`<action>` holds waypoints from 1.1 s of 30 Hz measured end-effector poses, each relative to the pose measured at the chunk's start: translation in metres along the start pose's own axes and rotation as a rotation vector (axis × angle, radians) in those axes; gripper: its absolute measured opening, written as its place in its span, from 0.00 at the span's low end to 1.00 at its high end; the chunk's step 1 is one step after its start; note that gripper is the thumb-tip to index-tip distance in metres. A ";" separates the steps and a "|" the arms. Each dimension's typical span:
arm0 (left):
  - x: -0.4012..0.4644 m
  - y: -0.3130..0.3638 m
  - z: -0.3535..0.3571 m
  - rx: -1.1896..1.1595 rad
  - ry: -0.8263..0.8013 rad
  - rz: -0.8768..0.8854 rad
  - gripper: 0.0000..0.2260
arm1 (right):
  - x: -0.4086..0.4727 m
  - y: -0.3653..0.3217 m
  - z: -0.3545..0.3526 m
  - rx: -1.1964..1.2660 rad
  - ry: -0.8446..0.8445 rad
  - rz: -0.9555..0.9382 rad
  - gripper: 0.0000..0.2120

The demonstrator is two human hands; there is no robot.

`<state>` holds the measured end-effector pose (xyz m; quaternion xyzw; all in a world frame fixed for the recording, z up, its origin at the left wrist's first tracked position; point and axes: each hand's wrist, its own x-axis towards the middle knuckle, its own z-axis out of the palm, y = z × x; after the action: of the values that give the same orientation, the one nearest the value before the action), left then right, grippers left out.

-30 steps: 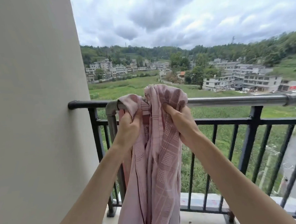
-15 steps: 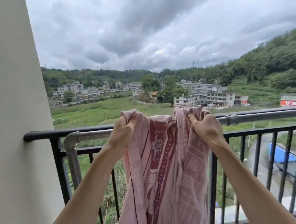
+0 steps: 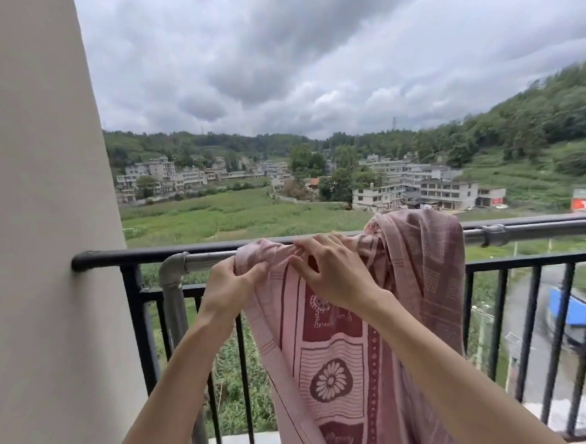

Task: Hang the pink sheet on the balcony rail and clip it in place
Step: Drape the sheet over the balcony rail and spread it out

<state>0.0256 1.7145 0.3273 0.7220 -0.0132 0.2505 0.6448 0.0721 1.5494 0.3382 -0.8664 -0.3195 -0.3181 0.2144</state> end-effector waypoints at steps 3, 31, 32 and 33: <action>0.002 0.002 -0.019 -0.165 -0.058 -0.122 0.07 | 0.001 0.003 0.015 -0.070 0.069 0.007 0.20; 0.004 -0.010 -0.143 -0.511 0.105 -0.272 0.07 | 0.028 -0.069 0.062 -0.040 0.130 -0.093 0.19; 0.006 -0.010 -0.148 -0.586 0.204 -0.207 0.09 | 0.028 -0.068 0.064 -0.008 0.191 -0.094 0.15; 0.007 -0.007 -0.152 -0.654 0.288 -0.117 0.11 | 0.028 -0.066 0.066 0.024 0.247 -0.094 0.13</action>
<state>-0.0188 1.8605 0.3301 0.4342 0.0398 0.2946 0.8503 0.0708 1.6452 0.3220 -0.8021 -0.3348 -0.4283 0.2471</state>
